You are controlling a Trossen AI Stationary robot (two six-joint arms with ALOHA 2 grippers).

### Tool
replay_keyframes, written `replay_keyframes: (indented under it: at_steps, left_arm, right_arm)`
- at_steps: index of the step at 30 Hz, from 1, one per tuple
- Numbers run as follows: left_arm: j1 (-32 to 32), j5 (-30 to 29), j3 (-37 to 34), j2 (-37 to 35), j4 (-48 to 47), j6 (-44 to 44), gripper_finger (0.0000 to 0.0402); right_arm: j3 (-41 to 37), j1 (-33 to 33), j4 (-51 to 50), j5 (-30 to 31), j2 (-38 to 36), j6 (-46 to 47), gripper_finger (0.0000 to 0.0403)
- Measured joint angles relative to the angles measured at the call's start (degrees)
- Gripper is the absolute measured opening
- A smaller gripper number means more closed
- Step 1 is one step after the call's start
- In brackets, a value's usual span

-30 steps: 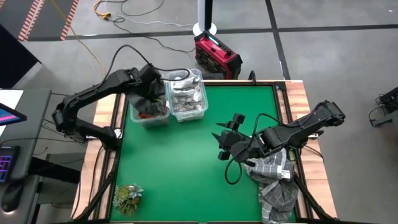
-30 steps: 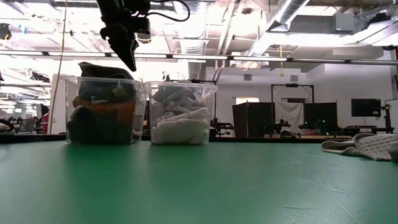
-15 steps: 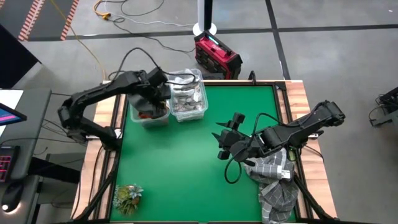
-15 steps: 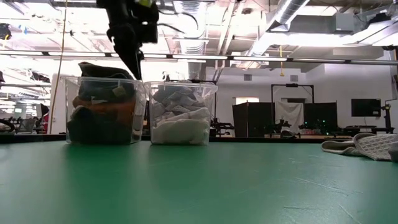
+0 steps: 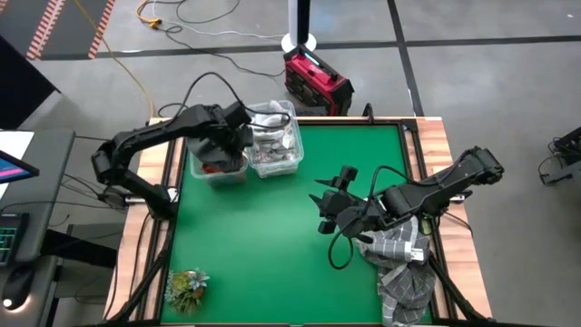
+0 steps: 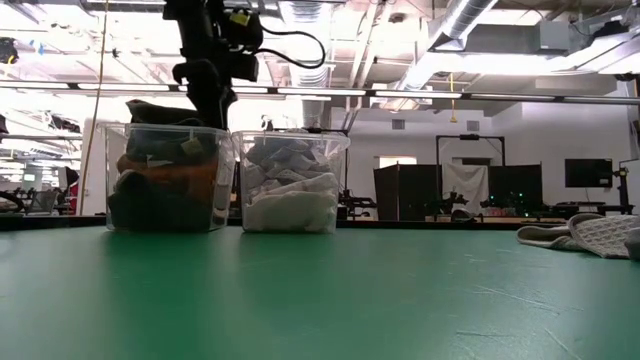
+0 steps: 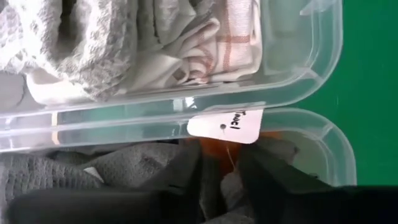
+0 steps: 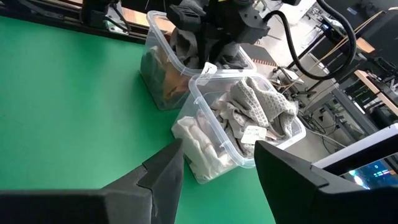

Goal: Sort towels by color in basket
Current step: Put the gray towel into the left transparent bin

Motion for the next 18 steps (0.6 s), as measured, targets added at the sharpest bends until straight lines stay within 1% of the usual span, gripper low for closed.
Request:
replay_keyframes:
  at_steps: [4,5,12,18]
  left_arm:
    - [-0.67,0.02,0.0,0.0,-0.06,1.25,0.0019]
    - [-0.83,0.01,0.0,0.0,-0.12,1.5,0.001]
    - [-0.91,-0.13,0.11,-1.6,-2.32,2.83,0.0001]
    - [-0.72,-1.43,0.17,-5.13,-2.39,3.27,0.0001]
  right_arm:
    - [0.0,0.0,0.0,0.0,0.0,0.02,0.0225]
    - [0.0,0.0,0.0,0.0,0.0,0.02,0.0225]
    - [0.0,0.0,0.0,0.0,0.0,0.02,0.0225]
    - [0.0,0.0,0.0,0.0,0.0,0.04,0.0225]
